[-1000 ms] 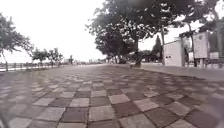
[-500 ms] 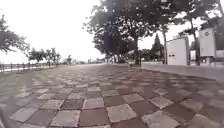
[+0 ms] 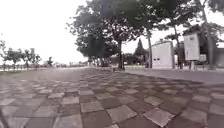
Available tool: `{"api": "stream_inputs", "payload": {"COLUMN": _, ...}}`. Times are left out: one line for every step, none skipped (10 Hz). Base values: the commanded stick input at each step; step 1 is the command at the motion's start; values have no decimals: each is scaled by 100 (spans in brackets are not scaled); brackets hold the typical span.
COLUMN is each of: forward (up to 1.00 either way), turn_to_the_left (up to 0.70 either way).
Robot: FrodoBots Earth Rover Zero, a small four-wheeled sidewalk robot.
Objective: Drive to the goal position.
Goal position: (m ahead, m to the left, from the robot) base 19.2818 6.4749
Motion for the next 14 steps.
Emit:
{"api": "stream_inputs", "payload": {"forward": 100, "turn_to_the_left": 0}}
{"api": "stream_inputs", "payload": {"forward": 100, "turn_to_the_left": 0}}
{"api": "stream_inputs", "payload": {"forward": 100, "turn_to_the_left": 0}}
{"api": "stream_inputs", "payload": {"forward": 100, "turn_to_the_left": 0}}
{"api": "stream_inputs", "payload": {"forward": 100, "turn_to_the_left": 2}}
{"api": "stream_inputs", "payload": {"forward": 100, "turn_to_the_left": 40}}
{"api": "stream_inputs", "payload": {"forward": 100, "turn_to_the_left": 40}}
{"api": "stream_inputs", "payload": {"forward": 100, "turn_to_the_left": 40}}
{"api": "stream_inputs", "payload": {"forward": 100, "turn_to_the_left": 40}}
{"api": "stream_inputs", "payload": {"forward": 100, "turn_to_the_left": 40}}
{"api": "stream_inputs", "payload": {"forward": 100, "turn_to_the_left": 40}}
{"api": "stream_inputs", "payload": {"forward": 100, "turn_to_the_left": 40}}
{"api": "stream_inputs", "payload": {"forward": 100, "turn_to_the_left": 40}}
{"api": "stream_inputs", "payload": {"forward": 100, "turn_to_the_left": 40}}
